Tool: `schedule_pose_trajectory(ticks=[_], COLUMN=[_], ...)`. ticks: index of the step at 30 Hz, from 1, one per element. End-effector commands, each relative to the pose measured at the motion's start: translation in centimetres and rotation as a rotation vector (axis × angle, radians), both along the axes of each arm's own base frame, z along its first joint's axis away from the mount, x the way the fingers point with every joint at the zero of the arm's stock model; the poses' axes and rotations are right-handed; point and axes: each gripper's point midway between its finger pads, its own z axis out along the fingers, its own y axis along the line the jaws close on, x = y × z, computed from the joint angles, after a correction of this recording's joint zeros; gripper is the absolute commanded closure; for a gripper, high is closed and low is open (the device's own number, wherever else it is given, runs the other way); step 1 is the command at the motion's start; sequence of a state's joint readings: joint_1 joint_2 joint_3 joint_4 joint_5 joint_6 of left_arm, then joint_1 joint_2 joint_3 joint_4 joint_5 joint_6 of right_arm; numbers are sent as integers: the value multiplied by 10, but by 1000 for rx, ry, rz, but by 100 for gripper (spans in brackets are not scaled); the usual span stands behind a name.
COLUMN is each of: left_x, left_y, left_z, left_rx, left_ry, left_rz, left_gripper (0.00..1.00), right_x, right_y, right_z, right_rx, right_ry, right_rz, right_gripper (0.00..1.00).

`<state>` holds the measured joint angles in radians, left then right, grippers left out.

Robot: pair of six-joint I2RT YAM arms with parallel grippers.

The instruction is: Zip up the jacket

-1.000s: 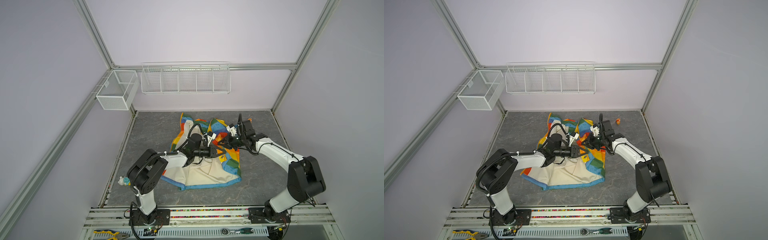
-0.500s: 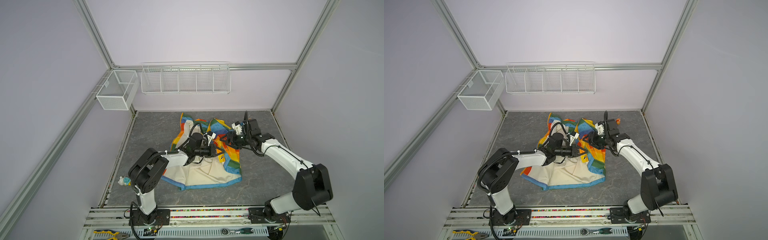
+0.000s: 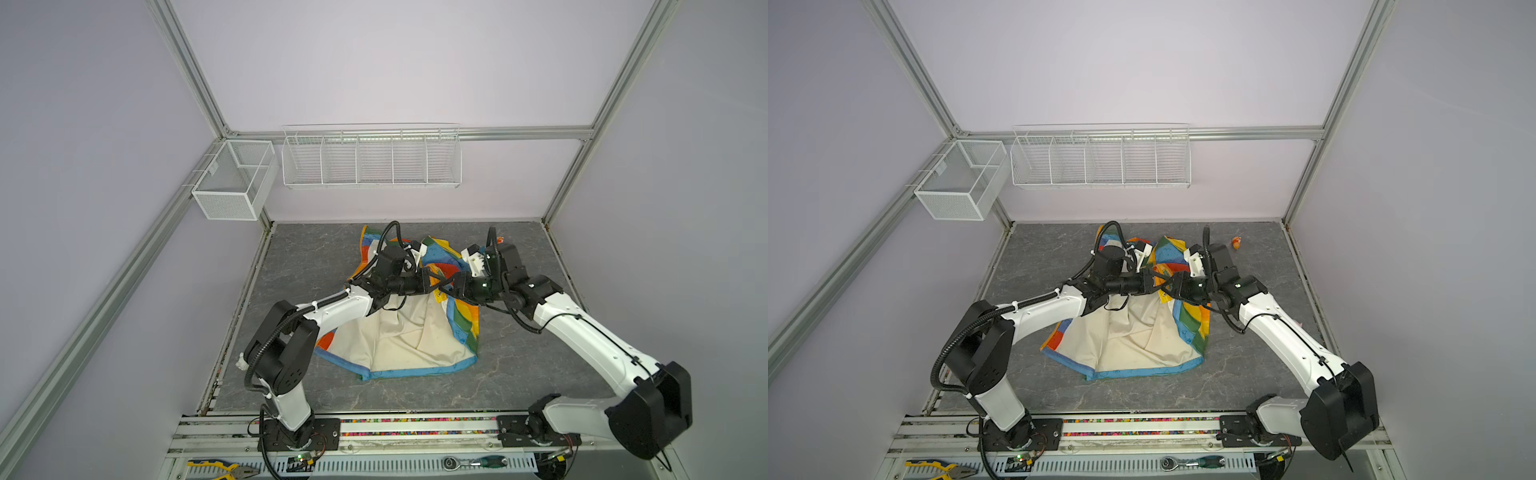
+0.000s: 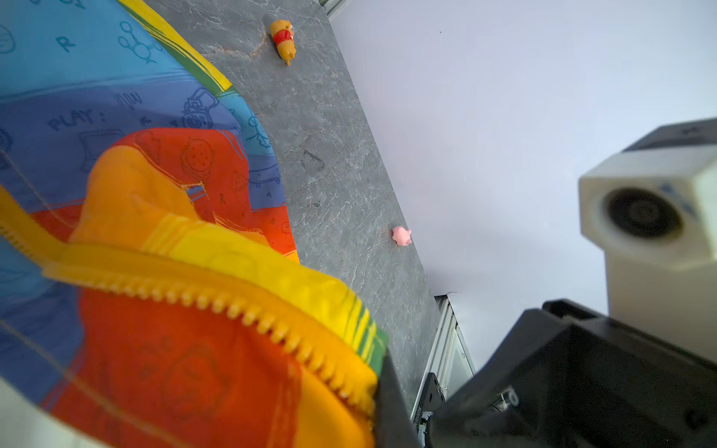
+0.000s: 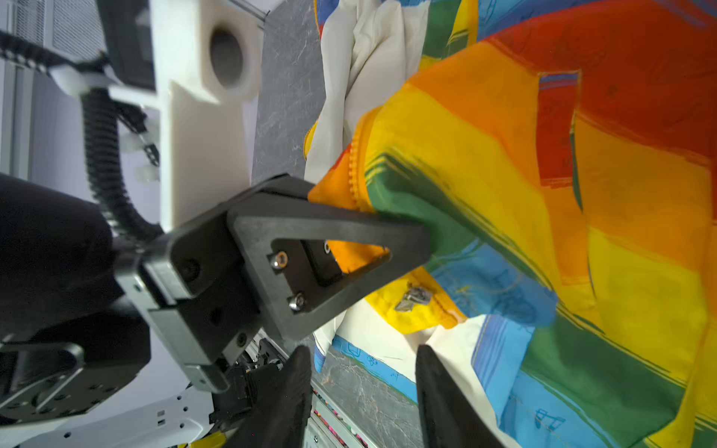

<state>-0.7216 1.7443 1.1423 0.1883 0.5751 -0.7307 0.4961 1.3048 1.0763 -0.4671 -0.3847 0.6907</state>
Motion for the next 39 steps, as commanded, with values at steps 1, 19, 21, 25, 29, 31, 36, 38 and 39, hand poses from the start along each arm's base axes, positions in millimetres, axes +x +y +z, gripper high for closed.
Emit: schedule_pose_trajectory(ticks=[1, 19, 21, 25, 29, 31, 36, 38, 39], left_x=[3, -8, -9, -9, -9, -9, -10, -11, -11], left_y=[1, -1, 0, 1, 1, 2, 3, 3, 4], left_z=[19, 41, 42, 40, 37, 36, 34, 33, 33], left_rx=[-9, -98, -100, -94, -84, -78, -74, -73, -71], left_ry=[-26, -3, -7, -7, -8, -6, -6, -5, -4], left_rz=[12, -21, -23, -22, -20, -18, -18, -19, -18], left_gripper=[100, 100, 100, 100, 100, 100, 100, 100, 100], right_x=[-4, 9, 10, 10, 8, 6, 5, 5, 5], right_y=[1, 12, 11, 8, 3, -1, -14, -19, -21], right_z=[-12, -40, -42, -41, -35, -32, -27, -26, -26], right_rx=[-8, -10, -18, -28, -38, -45, -52, -58, -60], right_ry=[21, 80, 84, 78, 63, 55, 46, 45, 46], right_rz=[-13, -37, -45, -54, -62, -69, -95, -104, -110], right_gripper=[52, 62, 65, 71, 77, 78, 80, 80, 80])
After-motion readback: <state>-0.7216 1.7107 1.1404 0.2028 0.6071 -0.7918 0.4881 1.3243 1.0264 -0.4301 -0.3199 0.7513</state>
